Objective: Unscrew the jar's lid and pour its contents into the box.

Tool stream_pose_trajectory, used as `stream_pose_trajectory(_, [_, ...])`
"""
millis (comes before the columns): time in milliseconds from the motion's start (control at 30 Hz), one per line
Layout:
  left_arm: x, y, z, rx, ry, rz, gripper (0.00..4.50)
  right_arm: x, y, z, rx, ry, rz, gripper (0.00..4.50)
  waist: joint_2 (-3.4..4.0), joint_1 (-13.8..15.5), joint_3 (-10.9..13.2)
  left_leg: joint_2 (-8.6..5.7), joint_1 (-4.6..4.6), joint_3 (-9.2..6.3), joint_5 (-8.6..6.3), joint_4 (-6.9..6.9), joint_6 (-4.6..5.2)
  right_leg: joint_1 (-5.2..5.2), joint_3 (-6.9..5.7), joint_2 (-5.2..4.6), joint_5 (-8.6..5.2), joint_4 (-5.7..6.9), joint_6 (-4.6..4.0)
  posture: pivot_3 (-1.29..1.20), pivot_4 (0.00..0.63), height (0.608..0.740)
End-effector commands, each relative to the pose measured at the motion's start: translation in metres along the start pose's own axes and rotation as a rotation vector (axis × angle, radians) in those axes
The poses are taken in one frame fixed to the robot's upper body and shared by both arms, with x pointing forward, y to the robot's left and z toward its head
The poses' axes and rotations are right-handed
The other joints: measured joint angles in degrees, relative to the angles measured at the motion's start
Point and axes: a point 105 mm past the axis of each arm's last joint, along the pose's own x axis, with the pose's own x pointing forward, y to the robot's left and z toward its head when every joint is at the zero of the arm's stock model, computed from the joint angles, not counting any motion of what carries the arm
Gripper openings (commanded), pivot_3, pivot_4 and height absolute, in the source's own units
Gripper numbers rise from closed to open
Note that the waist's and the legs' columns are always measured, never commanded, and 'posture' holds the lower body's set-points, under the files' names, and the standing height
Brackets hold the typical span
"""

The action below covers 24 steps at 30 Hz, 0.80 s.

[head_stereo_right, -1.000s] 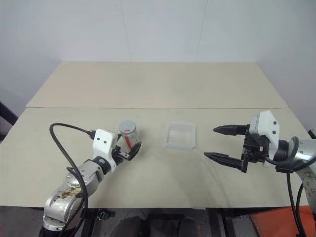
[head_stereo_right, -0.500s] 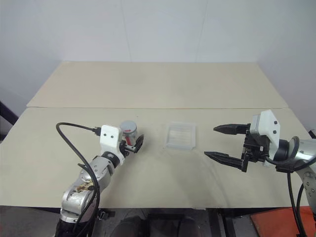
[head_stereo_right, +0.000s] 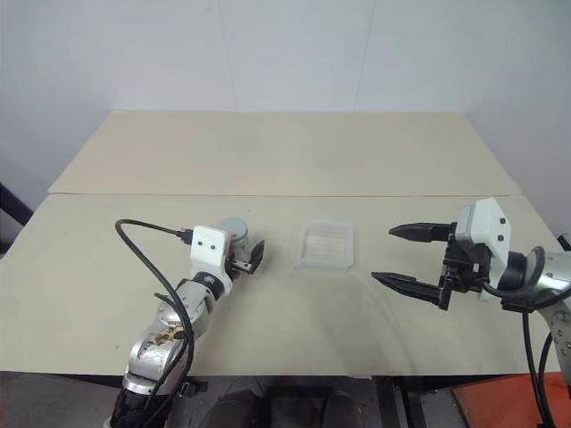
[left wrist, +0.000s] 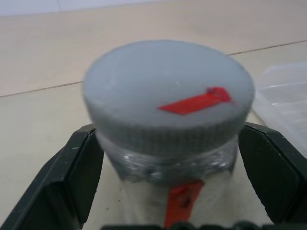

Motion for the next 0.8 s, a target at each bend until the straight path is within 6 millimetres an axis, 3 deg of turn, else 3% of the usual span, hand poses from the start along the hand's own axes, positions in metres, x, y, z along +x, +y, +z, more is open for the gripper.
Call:
stream_pose_trajectory(33, [0.002,0.000,0.012,0.019,-0.062,0.006,4.48,-0.005,0.000,0.013,-0.060,-0.023,-0.016,4.50,0.00,0.0,0.0,0.00,0.00,0.00,0.00,0.00,0.00,0.00,0.00,0.00,0.00,0.00,0.00,0.00,0.150,0.740])
stream_pose_trajectory(267, [0.006,0.001,0.012,0.019,-0.077,0.011,4.48,-0.005,0.000,0.013,-0.060,-0.024,-0.014,4.50,0.00,0.0,0.0,0.00,0.00,0.00,0.00,0.00,0.01,0.00,-0.01,0.00,0.00,0.00,0.00,0.00,0.150,0.740])
stream_pose_trajectory(367, [0.008,0.000,0.014,0.034,-0.103,0.015,3.94,-0.005,0.001,0.013,-0.060,-0.025,-0.013,4.50,0.00,0.0,0.0,0.00,0.00,0.00,0.00,0.00,0.01,0.00,-0.01,0.00,0.00,0.00,0.00,0.00,0.150,0.740])
stream_pose_trajectory(567, [0.009,0.003,0.014,0.038,-0.125,0.019,2.20,-0.006,0.003,0.013,-0.057,-0.024,-0.010,4.50,0.00,0.0,0.0,0.00,-0.01,-0.01,-0.01,0.00,0.01,0.00,-0.01,-0.01,0.00,0.00,0.00,0.00,0.150,0.740])
stream_pose_trajectory(800, [0.014,0.006,0.022,0.104,-0.159,-0.070,2.05,-0.003,0.006,0.014,-0.044,-0.045,0.008,4.50,0.00,0.0,0.0,0.00,0.00,0.00,-0.01,0.00,0.01,-0.01,-0.02,-0.01,0.00,0.01,0.00,0.00,0.150,0.740])
